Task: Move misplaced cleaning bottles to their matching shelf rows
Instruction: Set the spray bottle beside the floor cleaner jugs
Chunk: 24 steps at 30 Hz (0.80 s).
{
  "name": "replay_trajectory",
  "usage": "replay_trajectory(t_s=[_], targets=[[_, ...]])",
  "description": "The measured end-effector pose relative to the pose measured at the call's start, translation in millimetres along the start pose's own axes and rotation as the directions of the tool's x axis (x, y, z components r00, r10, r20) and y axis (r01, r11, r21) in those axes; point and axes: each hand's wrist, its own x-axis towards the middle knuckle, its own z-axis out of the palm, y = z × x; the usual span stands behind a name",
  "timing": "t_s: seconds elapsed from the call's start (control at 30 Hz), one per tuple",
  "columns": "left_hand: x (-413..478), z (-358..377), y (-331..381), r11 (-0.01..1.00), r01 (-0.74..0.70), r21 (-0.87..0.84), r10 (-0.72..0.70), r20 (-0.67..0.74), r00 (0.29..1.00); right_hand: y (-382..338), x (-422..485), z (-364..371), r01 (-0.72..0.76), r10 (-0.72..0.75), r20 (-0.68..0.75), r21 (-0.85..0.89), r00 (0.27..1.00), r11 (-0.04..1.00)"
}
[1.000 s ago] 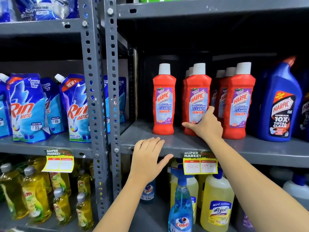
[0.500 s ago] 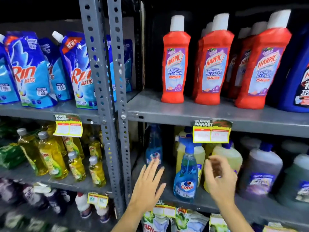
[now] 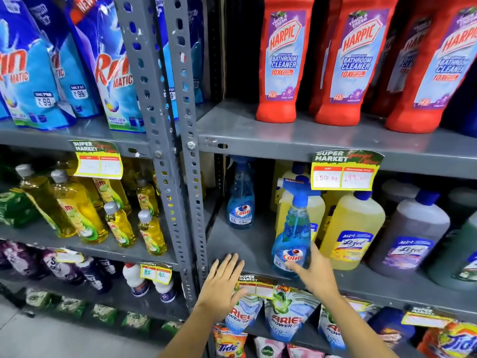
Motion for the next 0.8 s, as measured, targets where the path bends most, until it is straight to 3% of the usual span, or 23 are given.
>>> replay_trajectory(t_s=[0.13,0.37,0.8], targets=[[0.0,3.7,0.5,1.0,-0.005,-0.004,0.005,-0.012,1.0,-14.3,1.4,16.8,-0.023,0.022,-0.032,-0.001,0.999,1.0],[-0.6,4.8,-0.4,0.999,-0.049,-0.024,0.047,-0.059,0.997,-49.9,9.9,61.4,0.071,-0.072,-0.028,-0.038,0.997,0.997],[-1.1,9.6,-7.2,0.998,-0.046,0.037,0.048,-0.053,0.997,-77.2,54.0,91.0,0.056,-0.068,0.136,0.093,0.988,0.994]])
